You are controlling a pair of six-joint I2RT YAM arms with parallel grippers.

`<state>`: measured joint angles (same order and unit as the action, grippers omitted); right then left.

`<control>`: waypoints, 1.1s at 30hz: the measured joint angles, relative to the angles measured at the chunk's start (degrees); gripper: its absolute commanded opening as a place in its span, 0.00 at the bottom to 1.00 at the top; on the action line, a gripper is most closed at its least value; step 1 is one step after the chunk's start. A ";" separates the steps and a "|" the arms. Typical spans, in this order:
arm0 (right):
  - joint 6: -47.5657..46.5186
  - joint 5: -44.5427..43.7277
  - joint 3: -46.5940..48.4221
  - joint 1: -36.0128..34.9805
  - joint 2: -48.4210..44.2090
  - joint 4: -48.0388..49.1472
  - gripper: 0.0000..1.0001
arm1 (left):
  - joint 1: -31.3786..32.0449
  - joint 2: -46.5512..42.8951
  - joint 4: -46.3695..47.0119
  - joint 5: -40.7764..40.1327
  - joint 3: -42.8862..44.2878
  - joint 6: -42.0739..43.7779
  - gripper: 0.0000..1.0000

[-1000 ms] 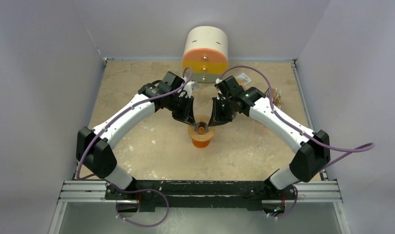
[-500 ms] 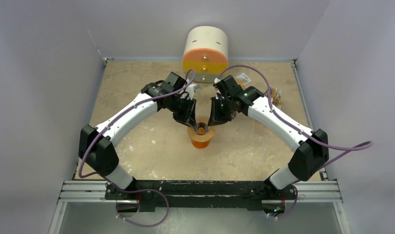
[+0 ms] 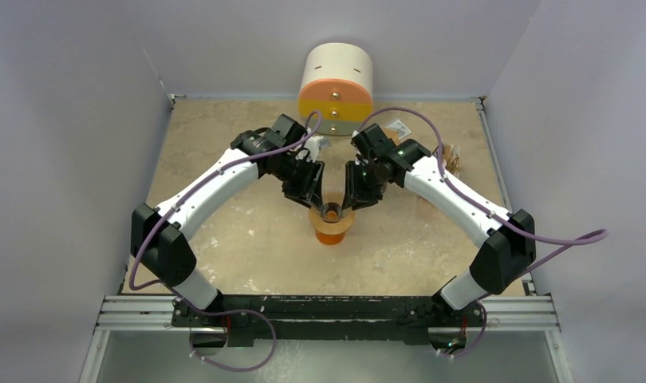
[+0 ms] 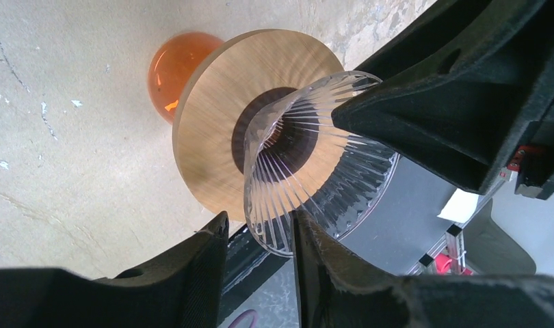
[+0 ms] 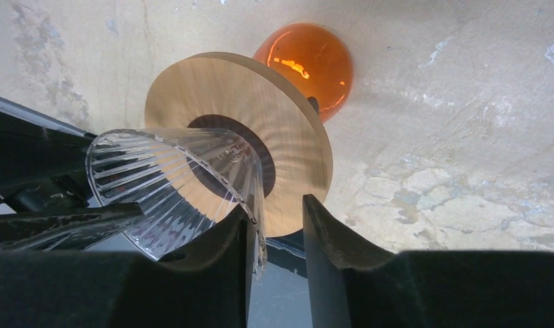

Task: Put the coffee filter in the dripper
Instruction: Pick up the coffee filter from the coffee filter holder.

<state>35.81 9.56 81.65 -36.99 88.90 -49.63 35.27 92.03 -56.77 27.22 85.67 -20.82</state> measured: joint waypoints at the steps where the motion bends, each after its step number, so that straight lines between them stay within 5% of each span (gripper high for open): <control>1: 0.00 -0.07 0.02 0.00 0.00 -0.28 0.38 | 0.00 0.00 -0.20 -0.04 0.26 0.20 0.40; 10: 0.26 -1.01 1.92 0.04 -0.02 -1.29 0.48 | 0.00 0.00 -2.05 -1.07 2.23 0.98 0.53; 22: -0.90 -8.00 9.22 0.04 -5.22 -4.63 0.50 | 0.00 -2.67 -4.79 -5.79 6.12 2.71 0.64; 33: -8.17 -32.92 11.65 0.04 -15.06 -9.01 0.55 | 0.02 -16.28 -3.58 -16.83 6.12 5.49 0.69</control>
<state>27.64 -23.35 93.30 -36.95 73.84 -58.63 35.29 75.75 -60.36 10.39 91.79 -15.33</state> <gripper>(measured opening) 0.529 0.684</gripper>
